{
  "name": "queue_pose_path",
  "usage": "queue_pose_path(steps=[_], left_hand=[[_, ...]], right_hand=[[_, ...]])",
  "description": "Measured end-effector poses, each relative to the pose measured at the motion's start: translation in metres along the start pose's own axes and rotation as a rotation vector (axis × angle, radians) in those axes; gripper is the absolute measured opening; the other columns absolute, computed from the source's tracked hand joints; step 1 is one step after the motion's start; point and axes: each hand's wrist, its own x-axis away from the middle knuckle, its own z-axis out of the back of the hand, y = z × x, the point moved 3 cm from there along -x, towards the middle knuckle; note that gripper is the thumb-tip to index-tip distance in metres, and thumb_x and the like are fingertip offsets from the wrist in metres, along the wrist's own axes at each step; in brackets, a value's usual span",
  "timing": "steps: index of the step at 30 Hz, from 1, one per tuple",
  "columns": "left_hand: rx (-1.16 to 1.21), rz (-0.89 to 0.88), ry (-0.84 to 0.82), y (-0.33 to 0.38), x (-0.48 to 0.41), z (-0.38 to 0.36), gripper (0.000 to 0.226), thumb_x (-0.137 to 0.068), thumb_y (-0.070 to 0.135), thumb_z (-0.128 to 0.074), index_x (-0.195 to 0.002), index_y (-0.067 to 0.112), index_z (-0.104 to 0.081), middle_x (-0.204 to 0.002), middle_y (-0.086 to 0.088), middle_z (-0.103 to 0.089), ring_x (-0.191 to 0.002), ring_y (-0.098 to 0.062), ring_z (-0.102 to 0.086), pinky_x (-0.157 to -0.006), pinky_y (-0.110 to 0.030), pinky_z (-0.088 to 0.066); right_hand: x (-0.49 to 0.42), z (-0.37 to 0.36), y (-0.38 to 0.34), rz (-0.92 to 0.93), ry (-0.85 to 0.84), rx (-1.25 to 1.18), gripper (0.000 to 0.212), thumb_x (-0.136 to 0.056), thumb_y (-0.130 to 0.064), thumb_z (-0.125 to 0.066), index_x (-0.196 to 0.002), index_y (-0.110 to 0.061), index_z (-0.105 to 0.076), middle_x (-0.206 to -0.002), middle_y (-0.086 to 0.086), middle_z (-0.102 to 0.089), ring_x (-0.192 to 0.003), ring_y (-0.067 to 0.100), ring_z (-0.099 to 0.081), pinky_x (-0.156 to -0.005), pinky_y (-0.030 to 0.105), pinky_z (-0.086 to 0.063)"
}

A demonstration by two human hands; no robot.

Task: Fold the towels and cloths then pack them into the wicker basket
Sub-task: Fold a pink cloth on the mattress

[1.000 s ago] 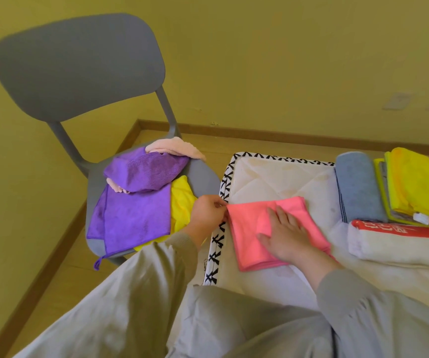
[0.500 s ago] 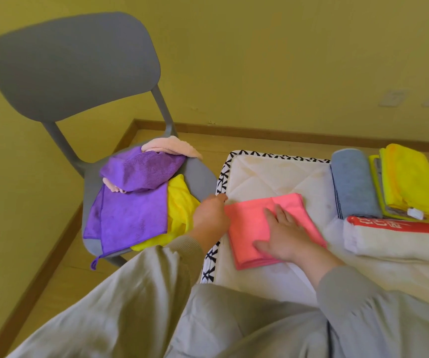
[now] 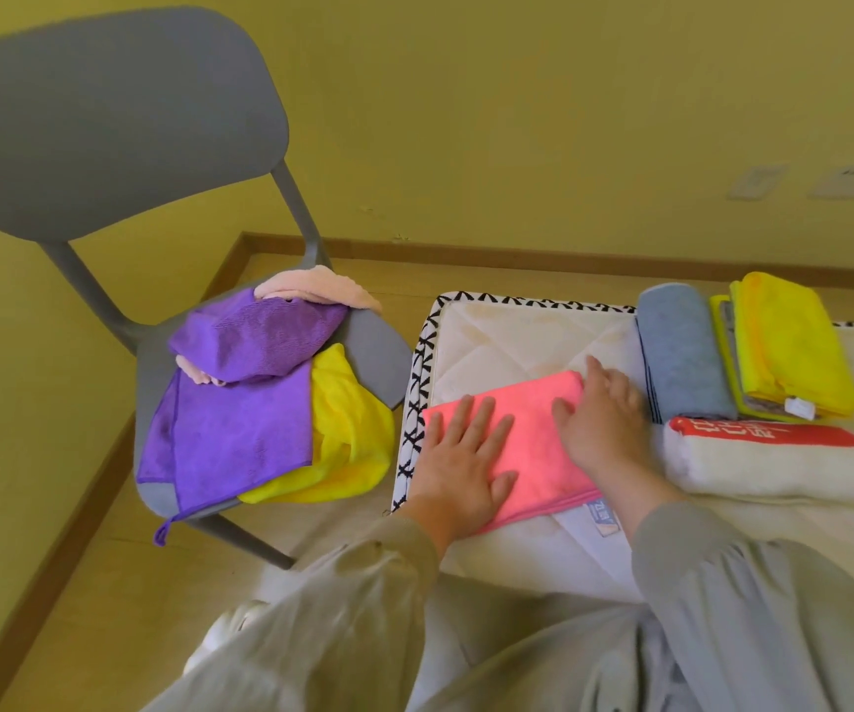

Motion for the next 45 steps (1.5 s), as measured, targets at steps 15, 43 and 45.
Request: queue_pose_path(steps=[15, 43, 45], left_hand=[[-0.027, -0.002, -0.032, 0.001, -0.001, 0.0, 0.079, -0.079, 0.057, 0.013, -0.151, 0.025, 0.011, -0.158, -0.003, 0.019, -0.144, -0.026, 0.023, -0.109, -0.047, 0.021], [0.762, 0.12, -0.003, -0.021, 0.011, 0.154, 0.03, -0.091, 0.028, -0.063, -0.065, 0.019, -0.051, -0.066, 0.002, -0.054, -0.063, -0.013, -0.048, -0.054, -0.015, -0.035], [1.006, 0.152, 0.019, -0.022, 0.017, 0.158, 0.019, -0.091, 0.025, -0.063, -0.075, 0.015, -0.059, -0.078, -0.004, -0.062, -0.071, -0.016, -0.057, -0.067, -0.025, -0.046]], right_hand=[[-0.014, -0.012, 0.011, -0.046, -0.058, 0.171, 0.049, -0.09, -0.048, -0.04, -0.118, -0.01, -0.052, -0.118, 0.012, -0.054, -0.109, 0.03, -0.049, -0.093, 0.041, -0.043], [0.02, 0.082, -0.013, 0.124, -0.254, -1.152, 0.024, -0.071, -0.039, -0.079, -0.081, -0.02, -0.069, -0.075, 0.0, -0.066, -0.073, 0.016, -0.056, -0.06, 0.028, -0.04], [0.016, 0.069, -0.003, -0.024, -0.439, -1.482, 0.059, -0.064, -0.069, -0.067, -0.095, -0.019, -0.068, -0.072, -0.002, -0.059, -0.065, 0.011, -0.049, -0.055, 0.024, -0.034]])
